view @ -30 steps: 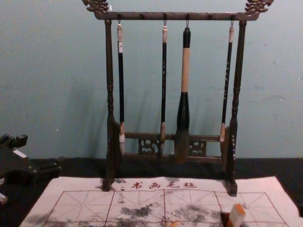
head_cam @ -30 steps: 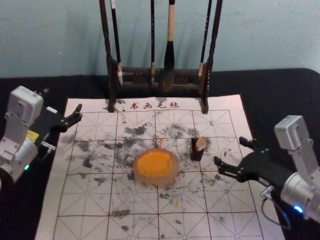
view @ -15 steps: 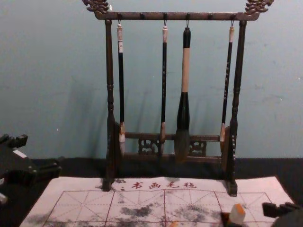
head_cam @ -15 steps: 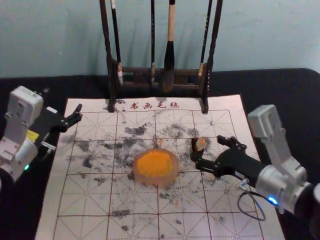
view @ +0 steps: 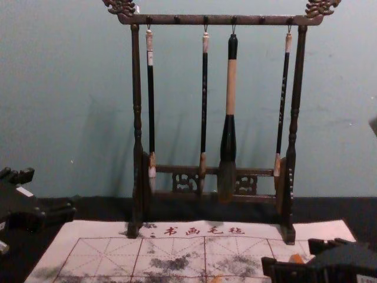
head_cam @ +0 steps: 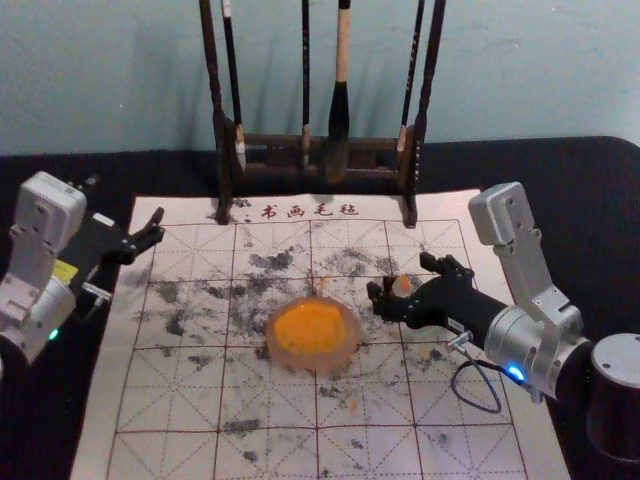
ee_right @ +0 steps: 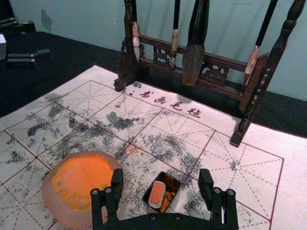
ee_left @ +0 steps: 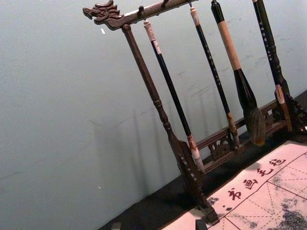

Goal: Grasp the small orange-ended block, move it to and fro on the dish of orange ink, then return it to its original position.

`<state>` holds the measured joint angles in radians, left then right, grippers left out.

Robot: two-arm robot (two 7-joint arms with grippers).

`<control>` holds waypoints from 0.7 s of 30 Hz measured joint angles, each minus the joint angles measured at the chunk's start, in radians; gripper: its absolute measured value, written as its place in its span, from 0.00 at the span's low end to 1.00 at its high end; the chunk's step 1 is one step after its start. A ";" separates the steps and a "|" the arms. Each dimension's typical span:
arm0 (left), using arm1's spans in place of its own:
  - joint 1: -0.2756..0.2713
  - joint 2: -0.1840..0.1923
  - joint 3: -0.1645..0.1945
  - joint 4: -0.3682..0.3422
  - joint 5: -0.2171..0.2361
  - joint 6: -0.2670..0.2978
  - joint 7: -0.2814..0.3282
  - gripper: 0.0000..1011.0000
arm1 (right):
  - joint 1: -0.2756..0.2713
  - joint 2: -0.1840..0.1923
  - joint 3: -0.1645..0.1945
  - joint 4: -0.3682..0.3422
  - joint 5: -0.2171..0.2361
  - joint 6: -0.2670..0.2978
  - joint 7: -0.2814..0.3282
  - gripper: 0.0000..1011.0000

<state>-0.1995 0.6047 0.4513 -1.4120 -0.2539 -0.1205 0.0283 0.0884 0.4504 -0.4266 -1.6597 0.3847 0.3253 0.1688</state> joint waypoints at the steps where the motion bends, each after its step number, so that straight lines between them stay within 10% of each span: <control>1: 0.000 0.000 0.000 0.000 0.000 0.000 0.000 0.99 | 0.001 -0.002 0.000 0.001 -0.002 0.002 0.000 0.99; 21: 0.000 0.000 0.000 0.000 0.000 0.000 0.000 0.99 | 0.001 -0.014 0.008 -0.001 -0.030 0.024 0.019 0.99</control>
<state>-0.1995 0.6047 0.4514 -1.4120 -0.2539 -0.1205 0.0283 0.0894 0.4361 -0.4188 -1.6605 0.3549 0.3489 0.1877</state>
